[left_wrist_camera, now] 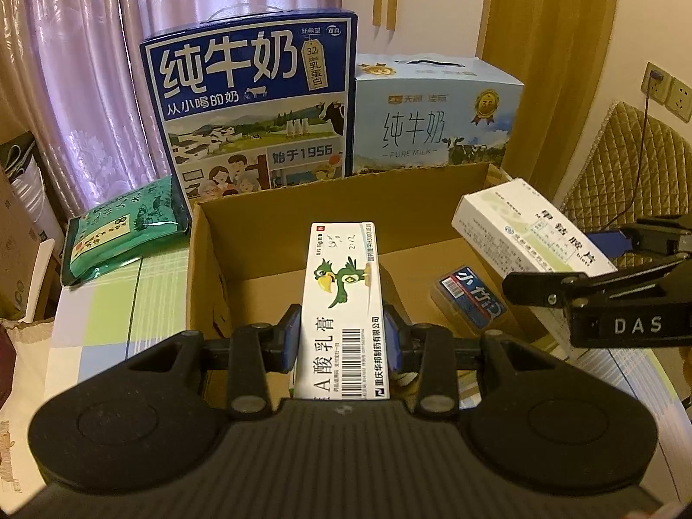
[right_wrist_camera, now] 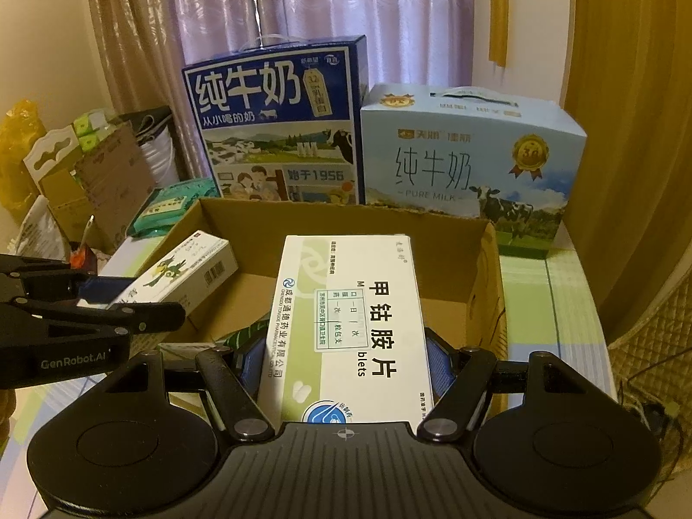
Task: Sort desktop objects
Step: 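Carry the ointment box and tablet box over the cardboard box with both tools, then open both tools to drop the two medicine boxes into the cardboard box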
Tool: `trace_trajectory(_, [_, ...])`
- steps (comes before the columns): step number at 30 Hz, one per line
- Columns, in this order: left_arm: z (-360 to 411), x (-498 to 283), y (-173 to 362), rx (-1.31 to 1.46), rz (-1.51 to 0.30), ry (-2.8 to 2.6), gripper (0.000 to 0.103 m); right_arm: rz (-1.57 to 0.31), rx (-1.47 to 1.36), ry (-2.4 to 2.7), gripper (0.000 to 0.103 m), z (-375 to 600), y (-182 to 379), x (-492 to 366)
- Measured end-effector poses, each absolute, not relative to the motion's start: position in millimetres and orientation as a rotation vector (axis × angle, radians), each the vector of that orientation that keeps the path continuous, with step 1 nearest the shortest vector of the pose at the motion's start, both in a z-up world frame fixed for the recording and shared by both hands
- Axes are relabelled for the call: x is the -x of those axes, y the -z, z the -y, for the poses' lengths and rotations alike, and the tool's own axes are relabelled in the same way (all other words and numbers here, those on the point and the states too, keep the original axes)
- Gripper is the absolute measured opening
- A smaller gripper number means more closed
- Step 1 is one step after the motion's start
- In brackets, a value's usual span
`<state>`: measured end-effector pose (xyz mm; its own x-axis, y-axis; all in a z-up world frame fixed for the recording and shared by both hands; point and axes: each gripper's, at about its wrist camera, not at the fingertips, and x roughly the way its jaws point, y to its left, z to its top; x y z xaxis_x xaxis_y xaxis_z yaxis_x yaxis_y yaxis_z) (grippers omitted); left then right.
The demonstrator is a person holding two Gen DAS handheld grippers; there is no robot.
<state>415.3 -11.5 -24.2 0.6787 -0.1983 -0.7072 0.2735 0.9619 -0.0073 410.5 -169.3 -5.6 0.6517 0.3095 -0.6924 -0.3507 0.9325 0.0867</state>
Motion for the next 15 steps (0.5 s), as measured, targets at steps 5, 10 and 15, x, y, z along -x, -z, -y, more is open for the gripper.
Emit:
trace_trajectory(5, [12.7, -425.7, 25.3, -0.095, -0.779, 0.265, 0.033, -0.793, 0.059, -0.359, 0.068, 169.9, 13.4, -421.4])
trace_trajectory(10, [14.3, -435.4, 28.9, -0.093, -0.765, 0.254, 0.039, -0.802, 0.051, -0.353, 0.068, 170.6, 19.3, -427.8])
trace_trajectory(15, [9.1, -435.7, 32.8, -0.079, -0.763, 0.244, 0.046, -0.812, 0.043, -0.349, 0.068, 170.5, 25.2, -429.9])
